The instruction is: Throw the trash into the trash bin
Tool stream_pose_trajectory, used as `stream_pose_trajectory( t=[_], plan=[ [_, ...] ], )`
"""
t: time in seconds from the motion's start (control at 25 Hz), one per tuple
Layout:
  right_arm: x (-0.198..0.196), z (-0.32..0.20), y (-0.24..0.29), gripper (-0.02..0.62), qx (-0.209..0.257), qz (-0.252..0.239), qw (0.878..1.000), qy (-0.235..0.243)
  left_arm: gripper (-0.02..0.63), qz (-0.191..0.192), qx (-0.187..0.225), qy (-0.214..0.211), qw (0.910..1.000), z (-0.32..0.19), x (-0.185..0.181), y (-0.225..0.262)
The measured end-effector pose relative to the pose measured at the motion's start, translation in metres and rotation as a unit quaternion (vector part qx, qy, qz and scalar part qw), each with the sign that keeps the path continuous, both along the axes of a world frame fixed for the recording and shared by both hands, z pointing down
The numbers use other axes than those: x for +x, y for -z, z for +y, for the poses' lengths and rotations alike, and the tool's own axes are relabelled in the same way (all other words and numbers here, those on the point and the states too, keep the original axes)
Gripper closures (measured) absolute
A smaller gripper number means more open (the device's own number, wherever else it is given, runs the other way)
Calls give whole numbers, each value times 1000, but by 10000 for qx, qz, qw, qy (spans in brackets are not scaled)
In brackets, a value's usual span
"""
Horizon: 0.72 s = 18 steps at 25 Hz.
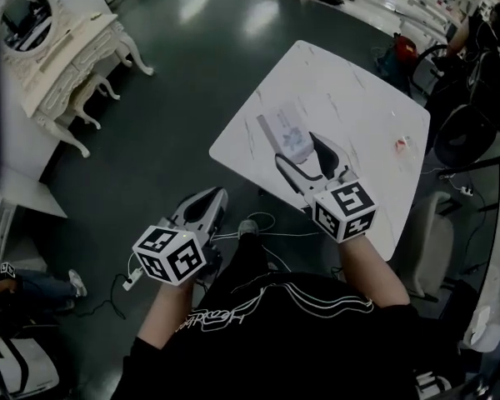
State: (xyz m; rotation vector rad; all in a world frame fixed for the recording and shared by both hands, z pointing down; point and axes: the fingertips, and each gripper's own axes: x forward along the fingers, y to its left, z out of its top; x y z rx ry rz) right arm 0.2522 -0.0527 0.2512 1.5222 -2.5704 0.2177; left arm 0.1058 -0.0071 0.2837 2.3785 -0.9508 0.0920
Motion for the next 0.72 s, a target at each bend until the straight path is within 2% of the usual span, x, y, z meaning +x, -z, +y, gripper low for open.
stream_pose_trajectory(
  t=[0.2,0.4,0.72],
  plan=[
    [-66,-10,-3,256,-13,-37,9974,725,601,-61,-43,787,9969,13,-61,-1],
    [-149,-28,-18,256,-192,11,9889,1472,601,45,-319,1628,9861,19,-132,-20],
    [-271,-48,-67,256,-727,144,9707,2285,601,195,-769,2282,9704,12,-228,-63]
  ],
)
